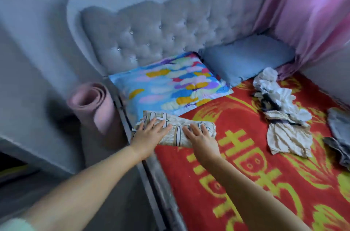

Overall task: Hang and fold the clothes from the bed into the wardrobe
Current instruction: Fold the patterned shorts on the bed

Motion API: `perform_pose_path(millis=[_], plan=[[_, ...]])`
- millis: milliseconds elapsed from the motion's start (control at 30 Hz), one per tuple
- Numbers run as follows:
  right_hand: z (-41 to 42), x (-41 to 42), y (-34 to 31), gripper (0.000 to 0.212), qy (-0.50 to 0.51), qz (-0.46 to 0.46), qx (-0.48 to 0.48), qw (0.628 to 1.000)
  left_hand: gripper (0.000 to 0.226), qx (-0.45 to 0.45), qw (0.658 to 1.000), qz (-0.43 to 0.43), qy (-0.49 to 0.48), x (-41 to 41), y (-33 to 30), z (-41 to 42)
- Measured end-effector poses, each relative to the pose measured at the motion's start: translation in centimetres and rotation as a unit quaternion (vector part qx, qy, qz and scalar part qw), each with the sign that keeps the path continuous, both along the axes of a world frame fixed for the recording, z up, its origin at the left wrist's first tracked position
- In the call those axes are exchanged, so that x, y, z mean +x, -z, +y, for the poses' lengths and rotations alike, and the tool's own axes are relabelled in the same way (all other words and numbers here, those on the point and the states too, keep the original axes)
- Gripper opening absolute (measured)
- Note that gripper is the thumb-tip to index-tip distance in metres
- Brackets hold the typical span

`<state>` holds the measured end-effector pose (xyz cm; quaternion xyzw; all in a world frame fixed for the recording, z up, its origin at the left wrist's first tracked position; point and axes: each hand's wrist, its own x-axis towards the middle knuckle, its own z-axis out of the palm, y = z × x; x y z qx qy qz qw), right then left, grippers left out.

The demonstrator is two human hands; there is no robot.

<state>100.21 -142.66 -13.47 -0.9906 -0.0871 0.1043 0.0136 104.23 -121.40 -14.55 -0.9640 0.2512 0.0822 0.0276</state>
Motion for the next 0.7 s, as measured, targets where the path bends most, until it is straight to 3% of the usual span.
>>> perform_pose_path(millis=[167,300,400,533,700], plan=[[14.2,0.0,-1.9,0.083,-0.154,0.018,-0.01,0.988,0.081,0.0,0.992,-0.01,-0.127,-6.5,-1.0,14.9],[30.0,-3.7,-2.3,0.074,-0.286,0.02,-0.019,0.958,0.072,0.014,0.972,-0.013,-0.235,-15.5,-1.4,29.3],[40.3,-7.7,-2.5,0.071,-0.349,0.011,-0.008,0.937,0.077,0.02,0.956,-0.005,-0.292,-22.1,-2.3,38.3],[53.2,-13.4,-2.4,0.069,-0.407,0.015,0.021,0.913,0.083,0.024,0.937,-0.009,-0.347,-30.6,-4.1,49.3],[63.1,-17.6,-2.1,0.068,-0.436,0.044,0.028,0.898,0.083,0.032,0.921,0.012,-0.389,-36.1,-3.9,58.1]])
